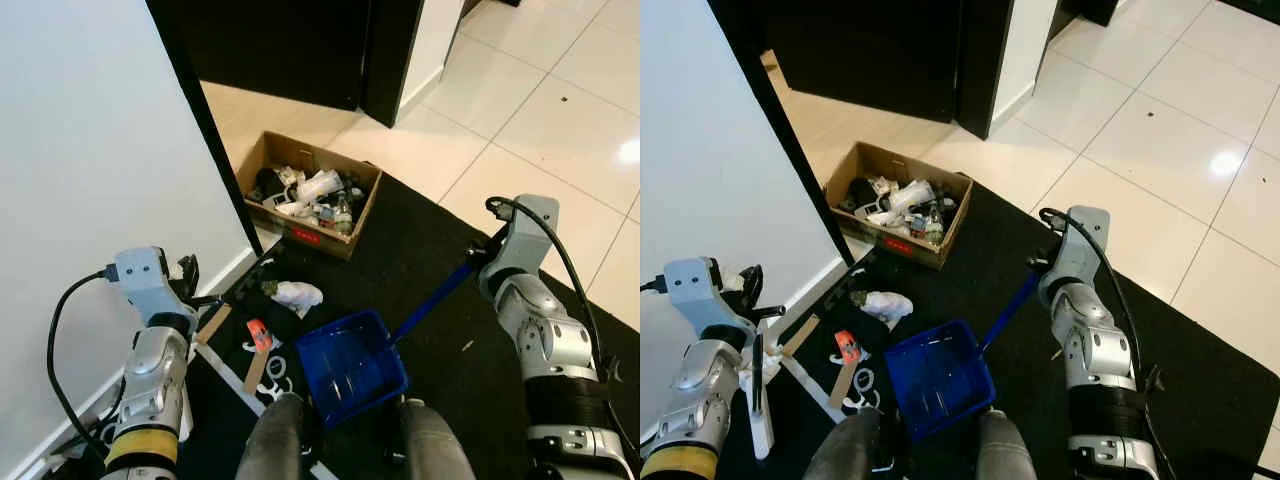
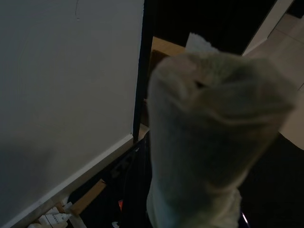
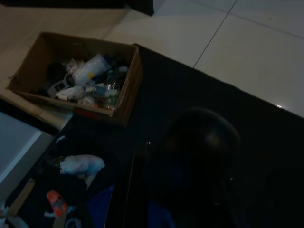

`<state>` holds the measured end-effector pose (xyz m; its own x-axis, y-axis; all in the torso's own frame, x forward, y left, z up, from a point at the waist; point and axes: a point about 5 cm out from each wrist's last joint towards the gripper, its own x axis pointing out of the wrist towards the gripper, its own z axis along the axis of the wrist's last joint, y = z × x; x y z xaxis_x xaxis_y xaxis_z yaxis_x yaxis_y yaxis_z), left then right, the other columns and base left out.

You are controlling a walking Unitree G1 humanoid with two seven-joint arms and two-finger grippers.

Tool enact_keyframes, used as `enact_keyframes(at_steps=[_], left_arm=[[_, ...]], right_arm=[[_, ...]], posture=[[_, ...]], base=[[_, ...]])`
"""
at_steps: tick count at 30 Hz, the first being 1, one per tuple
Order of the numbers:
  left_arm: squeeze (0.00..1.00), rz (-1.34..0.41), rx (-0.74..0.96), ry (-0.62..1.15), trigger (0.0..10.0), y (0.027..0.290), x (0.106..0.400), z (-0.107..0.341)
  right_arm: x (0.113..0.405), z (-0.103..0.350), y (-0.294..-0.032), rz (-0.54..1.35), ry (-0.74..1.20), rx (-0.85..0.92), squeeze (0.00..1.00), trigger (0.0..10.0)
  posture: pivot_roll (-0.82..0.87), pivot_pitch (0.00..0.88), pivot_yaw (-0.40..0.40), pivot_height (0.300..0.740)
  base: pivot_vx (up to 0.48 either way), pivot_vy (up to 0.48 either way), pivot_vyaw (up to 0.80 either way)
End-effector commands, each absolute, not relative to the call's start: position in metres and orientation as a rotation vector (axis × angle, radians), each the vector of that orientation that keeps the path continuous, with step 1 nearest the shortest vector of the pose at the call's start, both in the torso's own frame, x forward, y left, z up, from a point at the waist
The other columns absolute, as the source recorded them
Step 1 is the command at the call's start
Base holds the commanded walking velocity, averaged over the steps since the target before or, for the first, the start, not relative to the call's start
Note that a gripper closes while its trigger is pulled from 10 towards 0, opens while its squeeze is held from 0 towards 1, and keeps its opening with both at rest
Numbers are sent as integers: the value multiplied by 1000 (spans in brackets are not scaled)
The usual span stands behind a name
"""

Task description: Sweep floor

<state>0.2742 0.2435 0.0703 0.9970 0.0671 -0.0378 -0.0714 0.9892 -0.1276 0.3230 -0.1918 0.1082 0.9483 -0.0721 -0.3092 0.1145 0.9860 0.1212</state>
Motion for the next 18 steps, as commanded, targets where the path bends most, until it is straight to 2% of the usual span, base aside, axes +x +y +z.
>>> enact_keyframes(at_steps=[1,6,18], left_arm=[[0,82,-119,40,10000,246,271,66],[0,81,-118,40,10000,246,272,67],[0,81,-116,50,10000,246,271,64]], right_arm=[[327,113,-192,-95,256,110,0,10000],[331,119,-193,-102,234,113,0,10000],[323,88,-175,-37,376,130,0,10000]], posture=[[29,198,14,740],[30,195,14,740],[31,195,13,740]], base=[[0,0,0],[0,0,0],[0,0,0]])
